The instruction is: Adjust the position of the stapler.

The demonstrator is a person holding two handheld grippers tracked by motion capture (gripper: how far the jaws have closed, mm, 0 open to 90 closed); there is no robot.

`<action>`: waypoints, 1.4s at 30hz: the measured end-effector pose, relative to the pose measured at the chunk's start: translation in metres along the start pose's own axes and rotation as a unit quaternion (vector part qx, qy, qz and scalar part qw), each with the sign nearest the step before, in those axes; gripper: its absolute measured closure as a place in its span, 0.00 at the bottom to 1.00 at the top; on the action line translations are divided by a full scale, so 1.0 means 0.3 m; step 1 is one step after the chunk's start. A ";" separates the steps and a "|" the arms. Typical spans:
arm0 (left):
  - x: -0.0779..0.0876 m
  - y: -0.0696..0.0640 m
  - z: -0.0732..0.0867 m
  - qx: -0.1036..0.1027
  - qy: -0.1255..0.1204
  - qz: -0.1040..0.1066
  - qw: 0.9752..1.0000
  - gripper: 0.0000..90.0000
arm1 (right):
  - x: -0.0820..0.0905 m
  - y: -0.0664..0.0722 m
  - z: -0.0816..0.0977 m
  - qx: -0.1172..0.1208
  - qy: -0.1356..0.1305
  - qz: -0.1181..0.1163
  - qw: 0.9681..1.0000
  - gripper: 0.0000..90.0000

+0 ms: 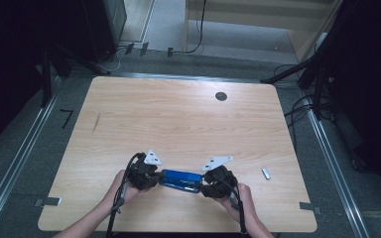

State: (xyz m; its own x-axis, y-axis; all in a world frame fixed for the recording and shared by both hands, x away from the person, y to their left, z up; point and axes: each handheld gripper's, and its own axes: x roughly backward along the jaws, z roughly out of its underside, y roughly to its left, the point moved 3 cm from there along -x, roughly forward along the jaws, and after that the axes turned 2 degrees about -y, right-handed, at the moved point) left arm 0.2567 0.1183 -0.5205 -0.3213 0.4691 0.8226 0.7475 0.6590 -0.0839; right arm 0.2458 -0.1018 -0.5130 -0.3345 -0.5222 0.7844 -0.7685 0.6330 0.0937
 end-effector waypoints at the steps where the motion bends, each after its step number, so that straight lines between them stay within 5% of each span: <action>1: -0.006 -0.006 -0.005 -0.001 -0.005 -0.001 1.000 0.98 | 0.003 -0.008 0.002 -0.006 0.000 0.003 1.000 0.71; 17: -0.069 -0.057 -0.070 -0.005 -0.025 0.001 1.000 0.98 | 0.030 -0.120 0.033 -0.009 -0.001 0.009 1.000 0.74; 32: -0.083 -0.071 -0.088 -0.011 -0.030 0.002 0.999 0.98 | 0.036 -0.157 0.043 -0.005 -0.006 0.018 1.000 0.73; 42: -0.055 -0.051 -0.091 -0.021 -0.050 -0.009 0.998 0.65 | 0.072 -0.165 0.037 -0.024 -0.017 0.028 0.999 0.61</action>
State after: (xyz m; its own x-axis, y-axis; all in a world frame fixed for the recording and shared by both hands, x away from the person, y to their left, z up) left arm 0.2664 0.0843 -0.5175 -0.3895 0.5155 0.7633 0.7644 0.6432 -0.0443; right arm 0.2705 -0.1508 -0.5075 -0.3950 -0.5042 0.7679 -0.7211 0.6881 0.0808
